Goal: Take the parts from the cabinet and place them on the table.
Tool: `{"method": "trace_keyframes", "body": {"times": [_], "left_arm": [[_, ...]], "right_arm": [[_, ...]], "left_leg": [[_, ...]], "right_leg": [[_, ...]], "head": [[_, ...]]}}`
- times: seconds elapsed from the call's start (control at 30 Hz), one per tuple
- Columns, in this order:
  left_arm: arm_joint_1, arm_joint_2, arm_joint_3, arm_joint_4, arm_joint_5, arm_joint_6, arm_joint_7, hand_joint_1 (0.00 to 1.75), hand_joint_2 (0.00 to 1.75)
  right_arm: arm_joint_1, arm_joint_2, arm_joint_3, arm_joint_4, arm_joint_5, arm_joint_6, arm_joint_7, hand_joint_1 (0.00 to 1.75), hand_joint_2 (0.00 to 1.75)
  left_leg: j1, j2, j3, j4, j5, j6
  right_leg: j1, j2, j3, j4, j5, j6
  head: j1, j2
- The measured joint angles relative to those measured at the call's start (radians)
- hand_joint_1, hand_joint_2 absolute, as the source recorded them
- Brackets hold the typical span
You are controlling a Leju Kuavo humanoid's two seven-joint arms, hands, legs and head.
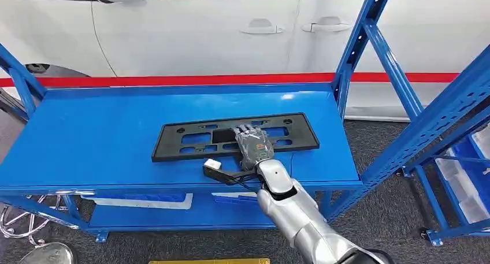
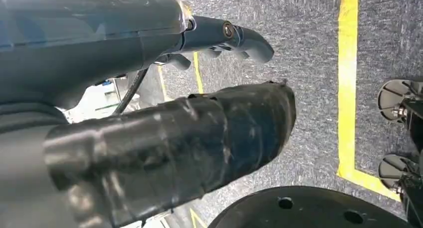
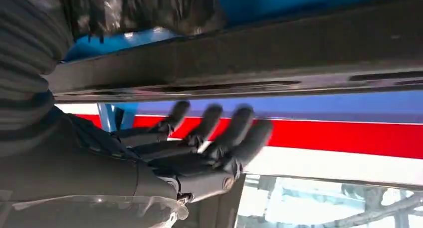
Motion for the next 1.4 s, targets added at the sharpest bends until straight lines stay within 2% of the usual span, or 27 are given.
{"method": "trace_keyframes", "body": {"times": [0.73, 0.77, 0.93, 1.1, 1.23, 1.3, 1.37, 1.4], "left_arm": [[-0.002, 0.005, 0.0, 0.017, 0.016, 0.01, -0.004, 0.0, 0.0], [-0.002, 0.005, 0.0, 0.017, 0.024, 0.007, -0.013, 0.0, 1.75], [-0.001, 0.005, 0.001, 0.017, 0.055, -0.003, -0.055, 0.0, 1.75], [0.0, 0.005, 0.001, 0.016, 0.048, 0.04, -0.079, 0.0, 1.75], [0.002, 0.005, 0.001, 0.014, 0.042, 0.029, -0.061, 0.0, 1.75], [0.002, 0.006, 0.0, 0.014, 0.039, 0.023, -0.053, 0.0, 1.75], [0.003, 0.012, 0.0, 0.014, 0.034, 0.022, -0.052, 0.0, 1.75], [0.004, 0.013, 0.0, 0.014, 0.034, 0.023, -0.05, 0.0, 1.75]], "right_arm": [[-0.004, 0.013, 0.0, 0.008, -0.007, 0.003, -0.034, 1.75, 1.75], [-0.004, 0.013, 0.0, 0.008, -0.01, 0.003, -0.041, 1.75, 1.75], [0.002, 0.006, 0.0, -0.004, -0.031, 0.001, -0.074, 1.75, 1.75], [0.038, -0.024, 0.0, -0.113, -0.082, 0.018, -0.099, 1.75, 1.75], [0.073, -0.058, -0.012, -0.275, -0.126, 0.091, -0.124, 1.75, 1.75], [0.074, -0.069, -0.014, -0.328, -0.154, 0.153, -0.147, 1.75, 1.75], [0.076, -0.097, -0.014, -0.393, -0.182, 0.161, -0.188, 1.75, 1.75], [0.074, -0.106, -0.014, -0.425, -0.193, 0.167, -0.188, 1.75, 1.75]], "left_leg": [[0.0, 0.0, 0.0, 0.0, 0.0, 0.0], [0.0, 0.0, 0.0, 0.0, 0.0, 0.0], [0.0, 0.0, 0.0, 0.0, 0.0, 0.0], [0.0, 0.0, 0.0, 0.0, 0.0, 0.0], [0.0, 0.001, 0.0, 0.0, 0.0, 0.0], [0.0, 0.001, 0.0, 0.0, 0.0, 0.0], [0.0, 0.0, -0.002, 0.001, 0.0, 0.0], [0.0, 0.0, -0.002, 0.001, 0.0, 0.0]], "right_leg": [[0.0, 0.0, 0.0, 0.0, 0.0, 0.0], [0.0, 0.0, 0.0, 0.0, 0.0, 0.0], [0.0, 0.0, 0.0, 0.0, 0.0, 0.0], [0.0, 0.0, 0.0, 0.0, 0.0, 0.0], [0.0, 0.001, -0.001, 0.0, 0.0, 0.0], [0.0, 0.001, -0.001, 0.0, 0.0, 0.0], [0.0, -0.001, -0.001, 0.0, 0.0, 0.0], [0.0, -0.001, -0.001, 0.0, 0.0, 0.0]], "head": [[0.0, 0.0], [0.0, 0.0], [0.0, 0.0], [0.0, 0.0], [0.0, 0.0], [0.0, 0.0], [0.0, 0.0], [0.0, 0.0]]}}
